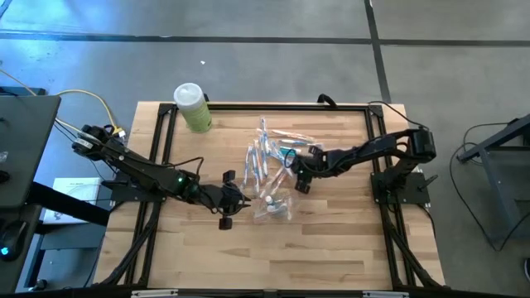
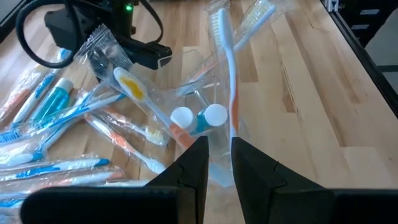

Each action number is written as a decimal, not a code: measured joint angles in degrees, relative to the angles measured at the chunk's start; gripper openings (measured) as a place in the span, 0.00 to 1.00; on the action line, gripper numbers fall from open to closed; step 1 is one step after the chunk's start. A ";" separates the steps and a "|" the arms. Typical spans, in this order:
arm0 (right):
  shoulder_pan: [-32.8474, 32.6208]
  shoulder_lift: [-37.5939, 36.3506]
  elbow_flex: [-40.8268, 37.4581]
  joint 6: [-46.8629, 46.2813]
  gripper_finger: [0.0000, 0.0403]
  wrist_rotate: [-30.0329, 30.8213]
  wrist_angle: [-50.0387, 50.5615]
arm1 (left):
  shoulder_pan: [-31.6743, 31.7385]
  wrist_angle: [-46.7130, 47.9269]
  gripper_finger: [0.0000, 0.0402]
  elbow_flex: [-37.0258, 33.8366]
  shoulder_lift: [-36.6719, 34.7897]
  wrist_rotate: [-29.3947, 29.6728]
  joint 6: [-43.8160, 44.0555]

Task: Pick & Place toothbrushing station
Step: Put the blue toothbrush into the transparent organizer

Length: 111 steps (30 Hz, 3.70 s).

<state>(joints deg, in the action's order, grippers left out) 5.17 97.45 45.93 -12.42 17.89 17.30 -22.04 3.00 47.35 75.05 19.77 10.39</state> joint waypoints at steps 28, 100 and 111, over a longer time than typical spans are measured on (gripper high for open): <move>-36.23 -12.87 21.71 -15.47 0.04 40.13 54.61 | -2.84 1.49 0.16 0.00 0.04 -0.08 7.40; -41.70 -0.44 25.66 66.45 0.04 50.70 -10.54 | 5.83 -27.50 0.16 0.04 2.05 -32.19 33.01; -43.44 -0.46 25.64 66.24 0.04 51.25 -10.90 | 6.96 -27.25 0.16 0.04 2.10 -32.49 34.09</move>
<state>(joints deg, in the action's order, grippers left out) -38.27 96.99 71.57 53.82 69.14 6.40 -15.09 -24.25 47.40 77.14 -12.72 44.48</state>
